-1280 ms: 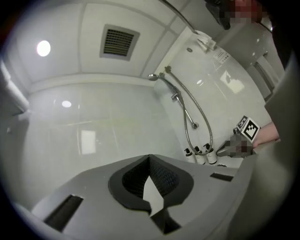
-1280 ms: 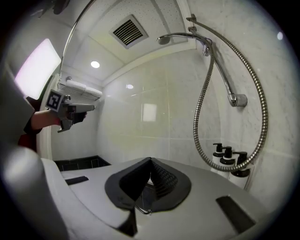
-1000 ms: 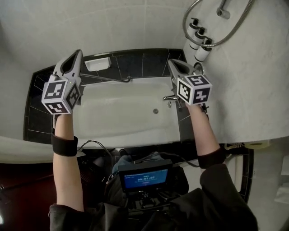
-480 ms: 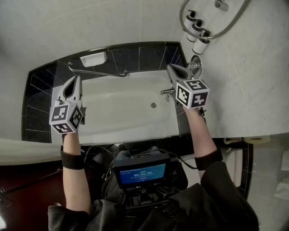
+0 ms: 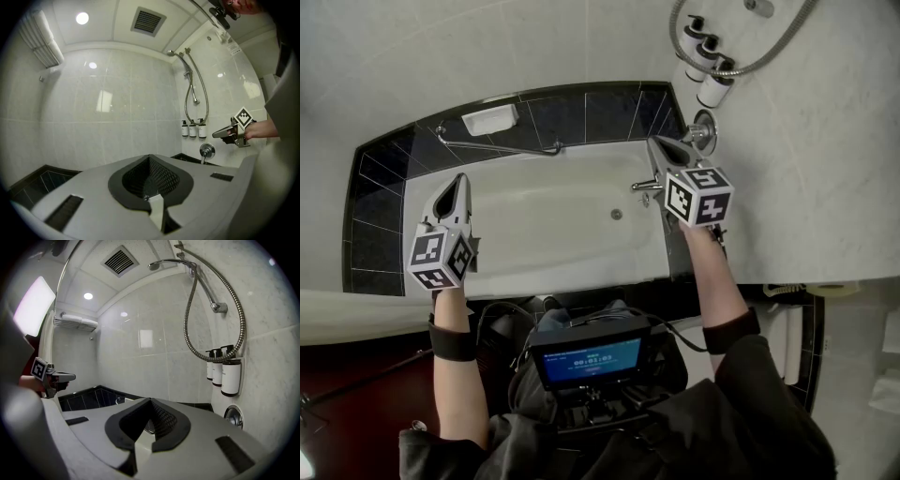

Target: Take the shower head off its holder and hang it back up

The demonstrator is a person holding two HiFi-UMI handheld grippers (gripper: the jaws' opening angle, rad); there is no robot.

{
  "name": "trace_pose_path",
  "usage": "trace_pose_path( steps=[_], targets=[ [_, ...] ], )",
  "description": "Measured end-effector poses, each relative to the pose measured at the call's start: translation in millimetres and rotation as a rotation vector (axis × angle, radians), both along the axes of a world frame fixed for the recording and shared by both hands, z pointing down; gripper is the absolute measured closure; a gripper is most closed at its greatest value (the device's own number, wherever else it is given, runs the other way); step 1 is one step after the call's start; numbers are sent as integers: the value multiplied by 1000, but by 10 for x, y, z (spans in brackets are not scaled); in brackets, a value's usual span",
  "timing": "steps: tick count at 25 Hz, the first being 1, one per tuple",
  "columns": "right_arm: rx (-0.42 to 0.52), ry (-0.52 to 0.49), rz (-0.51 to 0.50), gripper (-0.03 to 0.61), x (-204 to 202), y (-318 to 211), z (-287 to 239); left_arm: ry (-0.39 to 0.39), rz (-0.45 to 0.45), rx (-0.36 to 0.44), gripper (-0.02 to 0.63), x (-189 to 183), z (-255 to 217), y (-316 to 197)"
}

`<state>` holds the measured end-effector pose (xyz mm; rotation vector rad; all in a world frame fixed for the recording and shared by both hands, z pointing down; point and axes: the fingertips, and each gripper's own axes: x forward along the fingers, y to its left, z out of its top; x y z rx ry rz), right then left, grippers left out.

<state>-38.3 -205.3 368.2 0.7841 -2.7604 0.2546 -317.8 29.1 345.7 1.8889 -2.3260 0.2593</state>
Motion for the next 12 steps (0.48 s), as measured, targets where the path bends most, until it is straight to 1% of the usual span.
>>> trace_pose_path(
  steps=[12],
  targets=[
    [-6, 19, 5, 571, 28, -24, 93, 19, 1, -32, 614, 7, 187, 77]
  ],
)
